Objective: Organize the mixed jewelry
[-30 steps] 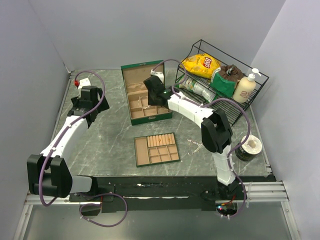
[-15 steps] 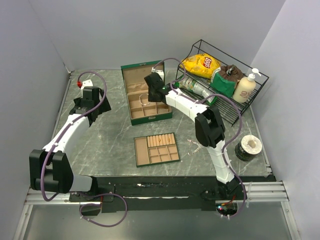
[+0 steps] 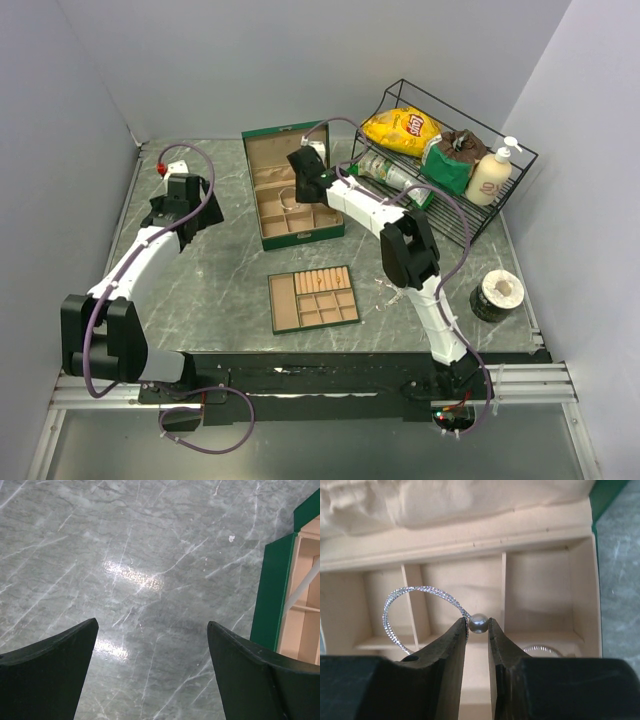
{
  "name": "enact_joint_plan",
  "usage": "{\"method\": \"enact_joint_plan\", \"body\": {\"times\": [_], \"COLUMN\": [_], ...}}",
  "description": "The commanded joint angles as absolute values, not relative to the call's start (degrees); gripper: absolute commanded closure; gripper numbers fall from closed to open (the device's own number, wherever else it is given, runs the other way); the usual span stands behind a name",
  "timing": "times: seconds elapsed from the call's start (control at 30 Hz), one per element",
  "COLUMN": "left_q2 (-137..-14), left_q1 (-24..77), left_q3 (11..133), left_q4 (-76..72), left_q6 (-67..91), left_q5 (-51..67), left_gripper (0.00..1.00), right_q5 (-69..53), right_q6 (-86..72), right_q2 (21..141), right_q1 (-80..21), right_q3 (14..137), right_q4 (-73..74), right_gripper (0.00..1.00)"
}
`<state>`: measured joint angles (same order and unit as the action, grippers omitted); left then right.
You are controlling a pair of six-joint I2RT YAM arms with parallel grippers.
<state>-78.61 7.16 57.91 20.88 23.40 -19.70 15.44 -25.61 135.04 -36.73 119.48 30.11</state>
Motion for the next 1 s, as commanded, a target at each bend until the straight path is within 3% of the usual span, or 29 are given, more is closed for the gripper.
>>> {"method": "enact_joint_plan", "body": {"times": [0.0, 0.4, 0.97], "left_q2": [-78.7, -78.7, -79.9], "left_q1": [7.2, 7.2, 7.2], "left_q3": [60.0, 59.9, 60.6], "left_q4": [20.5, 20.0, 20.9], "left_q6": [22.9, 22.3, 22.2], "left_q5": [-18.1, -16.7, -16.4], "left_gripper": [0.04, 0.04, 0.04], "right_q5": [17.1, 18.6, 19.4], "right_q6": [-24.6, -23.6, -21.8], "right_q2": [136.6, 141.1, 138.1], "right_q1": [-35.7, -35.4, -36.1], "right_q3": [123.8, 129.6, 125.2], "right_q4": [28.9, 30.4, 29.6], "right_gripper": [0.76, 0.73, 0.70]}}
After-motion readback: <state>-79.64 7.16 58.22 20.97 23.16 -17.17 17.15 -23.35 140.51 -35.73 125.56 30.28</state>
